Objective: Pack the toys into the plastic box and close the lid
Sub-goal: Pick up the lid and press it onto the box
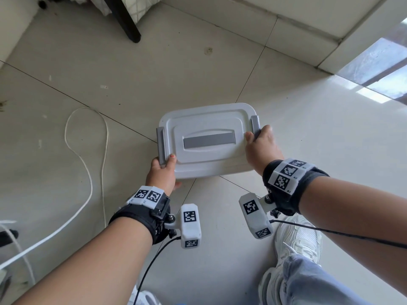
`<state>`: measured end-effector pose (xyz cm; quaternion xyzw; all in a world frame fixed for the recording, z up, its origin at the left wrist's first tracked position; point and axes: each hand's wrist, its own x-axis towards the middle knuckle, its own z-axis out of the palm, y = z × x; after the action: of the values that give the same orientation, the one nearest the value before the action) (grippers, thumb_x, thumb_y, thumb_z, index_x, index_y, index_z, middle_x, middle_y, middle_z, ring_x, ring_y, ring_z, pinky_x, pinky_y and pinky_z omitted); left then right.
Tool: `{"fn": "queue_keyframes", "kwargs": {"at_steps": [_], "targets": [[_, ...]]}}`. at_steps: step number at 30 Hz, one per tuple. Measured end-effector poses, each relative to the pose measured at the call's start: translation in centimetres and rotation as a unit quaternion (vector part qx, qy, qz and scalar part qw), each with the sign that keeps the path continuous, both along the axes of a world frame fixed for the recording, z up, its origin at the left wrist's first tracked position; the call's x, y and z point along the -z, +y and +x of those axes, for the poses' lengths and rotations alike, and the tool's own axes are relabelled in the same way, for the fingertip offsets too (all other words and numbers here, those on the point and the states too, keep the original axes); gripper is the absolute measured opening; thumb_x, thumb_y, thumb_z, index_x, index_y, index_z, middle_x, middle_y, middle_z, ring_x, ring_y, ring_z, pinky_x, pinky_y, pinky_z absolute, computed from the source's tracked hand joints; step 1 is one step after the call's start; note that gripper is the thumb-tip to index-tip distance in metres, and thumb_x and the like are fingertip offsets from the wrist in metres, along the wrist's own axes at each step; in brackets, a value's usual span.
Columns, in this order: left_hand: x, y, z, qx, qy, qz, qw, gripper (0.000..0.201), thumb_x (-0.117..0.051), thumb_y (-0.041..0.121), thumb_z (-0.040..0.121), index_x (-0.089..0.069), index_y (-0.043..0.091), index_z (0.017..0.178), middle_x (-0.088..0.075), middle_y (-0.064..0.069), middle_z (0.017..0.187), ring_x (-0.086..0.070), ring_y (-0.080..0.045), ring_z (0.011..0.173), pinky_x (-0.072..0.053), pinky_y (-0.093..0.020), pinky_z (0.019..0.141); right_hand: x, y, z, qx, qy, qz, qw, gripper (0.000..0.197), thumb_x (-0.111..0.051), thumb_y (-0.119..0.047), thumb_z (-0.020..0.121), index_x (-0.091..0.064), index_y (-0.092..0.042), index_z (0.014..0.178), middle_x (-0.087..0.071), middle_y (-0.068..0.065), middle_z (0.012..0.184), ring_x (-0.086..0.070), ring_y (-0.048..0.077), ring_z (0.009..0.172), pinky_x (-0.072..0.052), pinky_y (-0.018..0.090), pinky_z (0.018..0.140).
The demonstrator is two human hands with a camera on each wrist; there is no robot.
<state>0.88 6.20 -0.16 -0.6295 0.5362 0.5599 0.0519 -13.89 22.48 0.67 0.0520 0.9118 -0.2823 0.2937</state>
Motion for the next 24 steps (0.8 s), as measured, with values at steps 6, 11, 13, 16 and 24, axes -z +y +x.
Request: {"fn": "queue_keyframes", "kwargs": {"at_steps": [6,11,13,16,24], "targets": [[0.2,1.3,0.7,-0.082,0.000,0.056,0.995,0.047,-0.058,0.052,0.086,-0.045,0.018,0.115,-0.056,-0.007,0.118,-0.064,-0.030,0.102,-0.059,-0.042,0.071,0.7,1.5,1.2,0.051,-0.034,-0.061,0.996,0.042,-0.043,-0.052,0.084,-0.043,-0.013,0.099,-0.056,0.009,0.097,-0.053,0.027,0.078,-0.045,0.036,0.067],[0.4,3.3,1.4,-0.088,0.038,0.103,0.990,0.049,-0.052,0.047,0.092,-0.047,0.011,0.125,-0.064,-0.013,0.121,-0.069,-0.021,0.081,-0.054,-0.032,0.066,1.1,1.8,3.0,0.158,-0.103,-0.125,0.974,0.043,-0.050,-0.051,0.086,-0.045,-0.014,0.108,-0.050,-0.001,0.088,-0.055,0.021,0.080,-0.059,0.048,0.072],[0.3,3.8,1.4,-0.078,0.054,0.100,0.990,0.040,-0.053,0.041,0.094,-0.052,0.010,0.119,-0.068,-0.013,0.111,-0.069,-0.019,0.078,-0.053,-0.031,0.071,1.0,1.7,3.0,0.161,-0.099,-0.142,0.972,0.045,-0.049,-0.047,0.090,-0.045,-0.010,0.114,-0.049,-0.003,0.088,-0.058,0.025,0.089,-0.060,0.045,0.071],[0.2,3.5,1.0,-0.061,0.058,0.068,0.994,0.021,-0.057,0.038,0.093,-0.058,0.017,0.092,-0.071,-0.008,0.099,-0.071,-0.021,0.084,-0.054,-0.035,0.079,1.0,1.6,2.7,0.147,-0.089,-0.153,0.973,0.041,-0.049,-0.043,0.092,-0.046,-0.007,0.110,-0.049,-0.002,0.086,-0.061,0.030,0.092,-0.059,0.045,0.074],[-2.0,0.1,-5.4,0.074,0.152,-0.009,0.986,0.010,-0.059,0.029,0.093,-0.061,0.020,0.093,-0.071,0.006,0.101,-0.071,-0.016,0.098,-0.054,-0.034,0.082,0.4,-1.2,-2.3,0.148,-0.083,-0.204,0.964,0.040,-0.049,-0.045,0.091,-0.047,-0.010,0.110,-0.062,0.010,0.110,-0.069,0.027,0.091,-0.060,0.037,0.069]]}}
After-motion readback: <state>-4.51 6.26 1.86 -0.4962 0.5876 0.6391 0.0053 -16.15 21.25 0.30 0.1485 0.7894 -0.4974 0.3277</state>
